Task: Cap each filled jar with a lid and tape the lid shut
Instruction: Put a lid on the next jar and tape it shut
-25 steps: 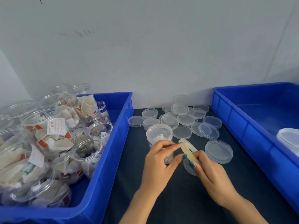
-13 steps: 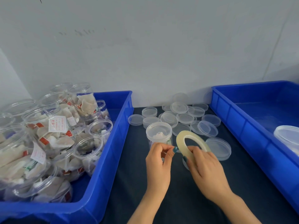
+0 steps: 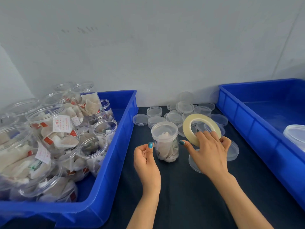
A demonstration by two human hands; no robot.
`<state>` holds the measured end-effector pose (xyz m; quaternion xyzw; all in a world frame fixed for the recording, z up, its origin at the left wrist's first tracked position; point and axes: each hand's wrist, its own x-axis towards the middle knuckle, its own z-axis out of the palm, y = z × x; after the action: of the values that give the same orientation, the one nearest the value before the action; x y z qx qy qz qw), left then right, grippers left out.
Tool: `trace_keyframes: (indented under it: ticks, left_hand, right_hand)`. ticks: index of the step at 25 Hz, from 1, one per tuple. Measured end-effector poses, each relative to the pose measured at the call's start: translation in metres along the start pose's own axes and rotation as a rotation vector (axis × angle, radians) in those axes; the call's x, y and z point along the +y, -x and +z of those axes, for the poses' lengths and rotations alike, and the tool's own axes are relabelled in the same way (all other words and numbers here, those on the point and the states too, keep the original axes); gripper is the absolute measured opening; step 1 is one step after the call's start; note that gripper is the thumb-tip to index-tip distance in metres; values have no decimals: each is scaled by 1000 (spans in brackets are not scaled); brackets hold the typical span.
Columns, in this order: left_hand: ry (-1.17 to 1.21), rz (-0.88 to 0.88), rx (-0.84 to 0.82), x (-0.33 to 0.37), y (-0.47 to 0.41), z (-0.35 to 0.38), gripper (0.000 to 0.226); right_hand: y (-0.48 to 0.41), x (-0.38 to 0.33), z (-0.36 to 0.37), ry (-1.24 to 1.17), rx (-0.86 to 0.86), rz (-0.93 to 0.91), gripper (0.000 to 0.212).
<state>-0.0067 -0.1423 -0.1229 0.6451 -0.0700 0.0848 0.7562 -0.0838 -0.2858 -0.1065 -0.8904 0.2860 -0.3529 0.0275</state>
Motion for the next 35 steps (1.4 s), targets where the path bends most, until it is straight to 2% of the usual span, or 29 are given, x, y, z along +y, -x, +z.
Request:
trace_keyframes:
  ticks: [7,11,15,18,20,21,23,25,26,30,33,35]
  left_hand:
    - [-43,13,15,-4,-13,8,10]
    - [-64,67,-118,-5,-29,12,3]
    - [-146,107,-202,-10,-36,17,12]
    - [-122,95,-168,-12,-43,17,13]
    - [-79,89,-242,-15,-40,15,29]
    - [-63,82,-338,-17,-34,15,42]
    - [-143,83,-507,-16,-26,17,80]
    - [-301,117,-534,-15,-28,24,109]
    - [-360,126,-518,-12,-32,27,114]
    - [-449,213,-467,-1,-49,23,82]
    - [-514,243,-493,7,-53,16,80]
    - [-508,199,-537,13,-53,14,73]
  right_hand:
    - [-14,-4,6,-9,13,-1,75]
    - [-24,-2,15,-6,-37,-42,87]
    - [-27,-3,23,-66,-79,-75,80]
    - [-26,-7,24,-98,-45,-53,76]
    - [-25,-7,23,-87,-31,-38,76]
    - [-24,-7,23,-80,-26,-32,75]
    - [-22,-7,21,-91,-33,-18,71]
    - [-22,-7,18,-110,-53,-29,63]
    - [-23,-6,17,-129,-79,-41,61]
    - [-28,11,9,-243,-256,-91,48]
    - [-25,26,3,-139,-178,-176,31]
    - [-28,31,-2,-100,-146,-128,26]
